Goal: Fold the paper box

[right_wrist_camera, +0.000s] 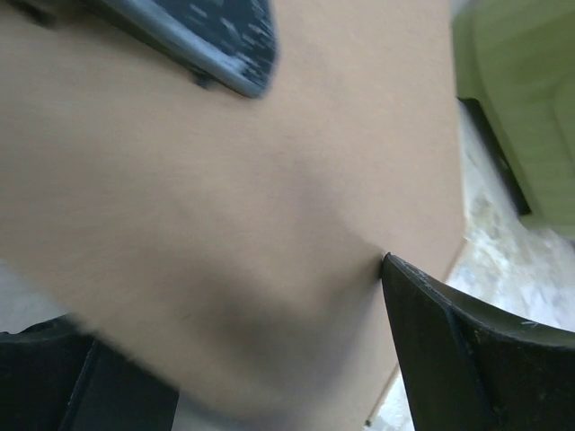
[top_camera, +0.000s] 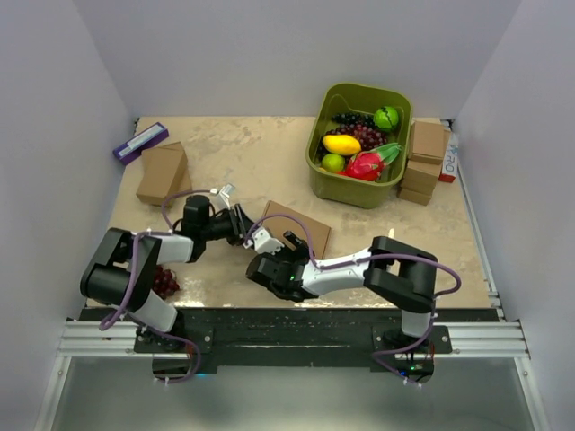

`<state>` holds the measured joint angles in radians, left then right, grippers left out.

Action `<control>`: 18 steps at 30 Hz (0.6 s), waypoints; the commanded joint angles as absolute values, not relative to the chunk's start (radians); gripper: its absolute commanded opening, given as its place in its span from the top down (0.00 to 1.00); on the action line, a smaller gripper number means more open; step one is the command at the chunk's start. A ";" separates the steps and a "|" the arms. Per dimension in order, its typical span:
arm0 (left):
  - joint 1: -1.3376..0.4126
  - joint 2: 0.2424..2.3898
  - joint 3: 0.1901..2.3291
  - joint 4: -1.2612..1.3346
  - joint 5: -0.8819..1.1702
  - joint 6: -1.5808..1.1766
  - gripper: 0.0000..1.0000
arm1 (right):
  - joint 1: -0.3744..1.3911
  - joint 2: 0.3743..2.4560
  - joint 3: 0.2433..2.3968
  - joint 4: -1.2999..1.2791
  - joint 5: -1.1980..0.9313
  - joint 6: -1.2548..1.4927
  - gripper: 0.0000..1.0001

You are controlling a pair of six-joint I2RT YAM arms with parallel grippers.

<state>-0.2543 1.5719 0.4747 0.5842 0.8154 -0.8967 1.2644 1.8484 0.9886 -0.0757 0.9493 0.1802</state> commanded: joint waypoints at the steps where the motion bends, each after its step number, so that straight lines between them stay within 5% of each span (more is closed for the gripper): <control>1: -0.239 1.531 0.475 0.457 0.853 -0.773 0.93 | 1.269 1.888 1.038 -0.121 1.140 0.259 0.20; 7: -0.232 1.500 0.488 0.413 0.850 -0.713 0.85 | 1.269 1.919 1.055 -0.143 1.160 0.229 0.51; 11: -0.210 1.456 0.535 0.342 0.798 -0.626 0.43 | 1.267 1.867 1.063 -0.248 1.103 0.221 0.57; 14: -0.166 1.369 0.584 0.238 0.720 -0.539 0.26 | 1.269 1.792 1.098 -0.364 0.988 0.222 0.60; 18: -0.123 1.238 0.623 0.112 0.606 -0.439 0.19 | 1.252 1.712 1.179 -0.531 0.821 0.235 0.60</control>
<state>-0.1707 1.3563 0.5510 0.2451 0.7380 -0.5976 1.2694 1.8069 1.0813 -0.3485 0.9863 0.1741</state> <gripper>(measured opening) 0.789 0.501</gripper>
